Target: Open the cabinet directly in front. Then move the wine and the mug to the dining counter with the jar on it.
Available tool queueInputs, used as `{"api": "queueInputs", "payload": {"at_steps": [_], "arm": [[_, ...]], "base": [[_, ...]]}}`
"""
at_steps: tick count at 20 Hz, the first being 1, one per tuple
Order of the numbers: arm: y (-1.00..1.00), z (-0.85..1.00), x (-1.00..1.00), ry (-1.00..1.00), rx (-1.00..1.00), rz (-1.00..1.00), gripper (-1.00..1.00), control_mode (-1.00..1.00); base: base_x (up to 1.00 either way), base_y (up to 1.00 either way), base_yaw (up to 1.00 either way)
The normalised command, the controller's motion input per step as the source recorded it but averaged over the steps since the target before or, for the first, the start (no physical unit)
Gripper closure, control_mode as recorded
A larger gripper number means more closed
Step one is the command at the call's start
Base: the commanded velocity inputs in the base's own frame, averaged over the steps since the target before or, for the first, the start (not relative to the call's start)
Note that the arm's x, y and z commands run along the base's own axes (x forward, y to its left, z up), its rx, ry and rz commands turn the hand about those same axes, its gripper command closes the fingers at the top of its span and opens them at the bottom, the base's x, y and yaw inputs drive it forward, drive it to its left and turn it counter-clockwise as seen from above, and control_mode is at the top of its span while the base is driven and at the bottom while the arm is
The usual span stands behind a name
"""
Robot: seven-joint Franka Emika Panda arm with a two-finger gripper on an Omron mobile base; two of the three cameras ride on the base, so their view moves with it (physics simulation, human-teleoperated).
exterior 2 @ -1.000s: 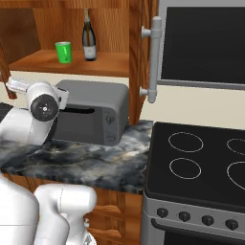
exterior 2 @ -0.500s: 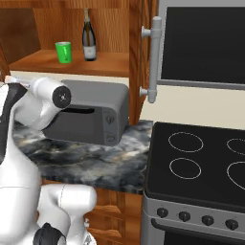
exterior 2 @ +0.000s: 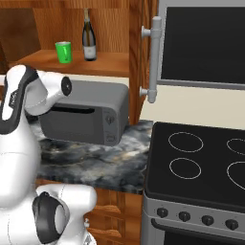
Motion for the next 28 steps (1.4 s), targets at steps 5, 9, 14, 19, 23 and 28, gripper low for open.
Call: {"api": "queueInputs", "payload": {"at_steps": [5,9,14,19,23,28], "arm": [[1.0,-0.37,0.48,-0.07,0.0,0.22,-1.0,-1.0],[1.0,-0.42,0.7,-0.12,0.0,0.17,-1.0,-1.0],[1.0,-0.08,0.52,-0.12,0.0,0.04,-1.0,-1.0],[0.76,0.29,0.07,-0.17,0.01,-0.05,-1.0,-1.0],[-0.26,0.05,-0.39,-0.03,0.0,-0.1,-1.0,-1.0],[-1.0,0.3,-0.95,-0.04,0.02,-0.32,-1.0,-1.0]], "base": [[0.0,0.0,0.0],[0.0,0.0,0.0],[0.0,0.0,0.0],[0.0,0.0,0.0],[0.0,0.0,0.0],[0.0,0.0,0.0]]}}
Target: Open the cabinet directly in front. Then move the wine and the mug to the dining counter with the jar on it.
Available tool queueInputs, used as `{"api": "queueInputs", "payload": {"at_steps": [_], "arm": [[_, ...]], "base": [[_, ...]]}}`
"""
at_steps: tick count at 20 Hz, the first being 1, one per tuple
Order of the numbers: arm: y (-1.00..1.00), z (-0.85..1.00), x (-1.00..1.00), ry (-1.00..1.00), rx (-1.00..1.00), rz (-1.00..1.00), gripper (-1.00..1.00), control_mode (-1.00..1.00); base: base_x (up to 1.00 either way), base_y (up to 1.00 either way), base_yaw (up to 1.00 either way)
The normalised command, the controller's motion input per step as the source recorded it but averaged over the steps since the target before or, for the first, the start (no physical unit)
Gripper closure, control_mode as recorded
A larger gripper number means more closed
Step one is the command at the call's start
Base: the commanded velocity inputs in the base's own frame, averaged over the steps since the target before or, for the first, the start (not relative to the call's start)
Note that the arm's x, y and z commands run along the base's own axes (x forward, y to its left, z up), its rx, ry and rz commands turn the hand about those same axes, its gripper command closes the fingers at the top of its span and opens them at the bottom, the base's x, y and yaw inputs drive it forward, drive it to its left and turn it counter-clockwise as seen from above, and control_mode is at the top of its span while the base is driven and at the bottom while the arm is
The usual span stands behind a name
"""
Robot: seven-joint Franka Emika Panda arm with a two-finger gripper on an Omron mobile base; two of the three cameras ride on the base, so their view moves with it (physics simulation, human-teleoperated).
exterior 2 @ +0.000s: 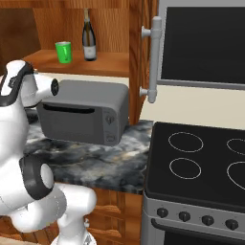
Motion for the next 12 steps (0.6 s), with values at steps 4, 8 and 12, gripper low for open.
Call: {"api": "queueInputs", "payload": {"at_steps": [4,8,12], "arm": [[-0.99,0.5,-0.7,-0.03,0.0,-0.45,-1.0,-1.0],[-0.92,0.48,-0.62,0.0,0.0,-0.51,-1.0,-1.0],[-0.84,0.4,-0.44,0.08,0.0,-0.51,-1.0,-1.0]], "base": [[0.0,0.0,0.0],[0.0,0.0,0.0],[0.0,0.0,0.0]]}}
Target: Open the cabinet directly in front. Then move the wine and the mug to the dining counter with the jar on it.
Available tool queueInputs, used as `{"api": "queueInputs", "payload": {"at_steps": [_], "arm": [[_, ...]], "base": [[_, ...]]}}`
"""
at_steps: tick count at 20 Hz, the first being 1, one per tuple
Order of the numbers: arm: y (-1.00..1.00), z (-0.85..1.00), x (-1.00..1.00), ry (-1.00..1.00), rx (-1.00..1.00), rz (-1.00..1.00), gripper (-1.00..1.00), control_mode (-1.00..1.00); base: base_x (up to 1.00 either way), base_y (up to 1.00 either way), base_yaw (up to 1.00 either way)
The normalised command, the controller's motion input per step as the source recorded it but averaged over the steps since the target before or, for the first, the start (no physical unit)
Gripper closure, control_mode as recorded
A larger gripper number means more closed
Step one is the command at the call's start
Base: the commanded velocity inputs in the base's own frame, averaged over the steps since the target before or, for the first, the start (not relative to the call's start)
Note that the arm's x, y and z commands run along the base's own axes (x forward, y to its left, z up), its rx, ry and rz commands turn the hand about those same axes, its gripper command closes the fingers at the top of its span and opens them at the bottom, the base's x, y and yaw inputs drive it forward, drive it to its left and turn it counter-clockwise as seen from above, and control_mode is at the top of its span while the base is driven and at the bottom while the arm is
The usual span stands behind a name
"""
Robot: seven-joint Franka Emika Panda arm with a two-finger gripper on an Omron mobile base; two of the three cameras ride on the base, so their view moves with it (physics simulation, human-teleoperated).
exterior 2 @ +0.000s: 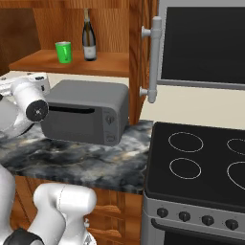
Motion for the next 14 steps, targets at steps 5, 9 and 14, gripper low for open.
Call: {"api": "queueInputs", "payload": {"at_steps": [5,9,14], "arm": [[-0.77,0.35,-0.16,0.19,0.0,-0.43,-1.0,-1.0],[-0.3,0.21,0.05,0.11,0.0,-0.11,-1.0,-1.0],[-0.03,0.14,0.28,0.06,0.0,0.01,-1.0,-1.0]], "base": [[0.0,0.0,0.0],[0.0,0.0,0.0],[0.0,0.0,0.0]]}}
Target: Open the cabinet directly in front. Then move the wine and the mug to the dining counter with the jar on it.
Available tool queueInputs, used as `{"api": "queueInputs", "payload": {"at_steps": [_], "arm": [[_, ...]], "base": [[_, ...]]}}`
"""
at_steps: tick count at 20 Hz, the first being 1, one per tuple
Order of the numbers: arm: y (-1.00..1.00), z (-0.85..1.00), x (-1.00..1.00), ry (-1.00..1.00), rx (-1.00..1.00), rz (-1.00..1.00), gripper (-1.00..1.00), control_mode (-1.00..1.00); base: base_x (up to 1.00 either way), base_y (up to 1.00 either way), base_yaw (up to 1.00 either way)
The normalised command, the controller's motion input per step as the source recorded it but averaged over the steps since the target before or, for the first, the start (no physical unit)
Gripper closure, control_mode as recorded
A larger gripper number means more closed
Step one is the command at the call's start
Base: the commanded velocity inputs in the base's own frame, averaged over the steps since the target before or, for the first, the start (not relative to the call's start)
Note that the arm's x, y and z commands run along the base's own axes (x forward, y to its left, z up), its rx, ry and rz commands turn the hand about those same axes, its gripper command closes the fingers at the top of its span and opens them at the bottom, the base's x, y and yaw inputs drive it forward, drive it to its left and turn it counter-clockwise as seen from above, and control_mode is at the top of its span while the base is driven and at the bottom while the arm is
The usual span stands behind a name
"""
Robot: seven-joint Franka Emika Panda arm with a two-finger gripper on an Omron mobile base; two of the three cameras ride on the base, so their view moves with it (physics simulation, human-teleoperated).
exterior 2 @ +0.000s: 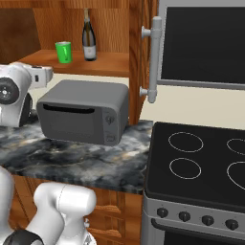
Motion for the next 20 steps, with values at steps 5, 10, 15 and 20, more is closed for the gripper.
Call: {"api": "queueInputs", "payload": {"at_steps": [5,10,15,20], "arm": [[-0.02,0.02,0.09,0.17,-0.06,0.02,-1.0,-1.0],[-0.03,0.0,0.0,0.01,-0.01,0.0,-1.0,-1.0],[-0.38,0.0,0.01,0.04,0.0,0.0,-1.0,-1.0],[-0.49,0.0,0.17,0.1,0.0,0.0,-1.0,-1.0]], "base": [[0.0,0.0,0.0],[0.0,0.0,0.0],[0.0,0.0,0.0],[0.0,0.0,0.0]]}}
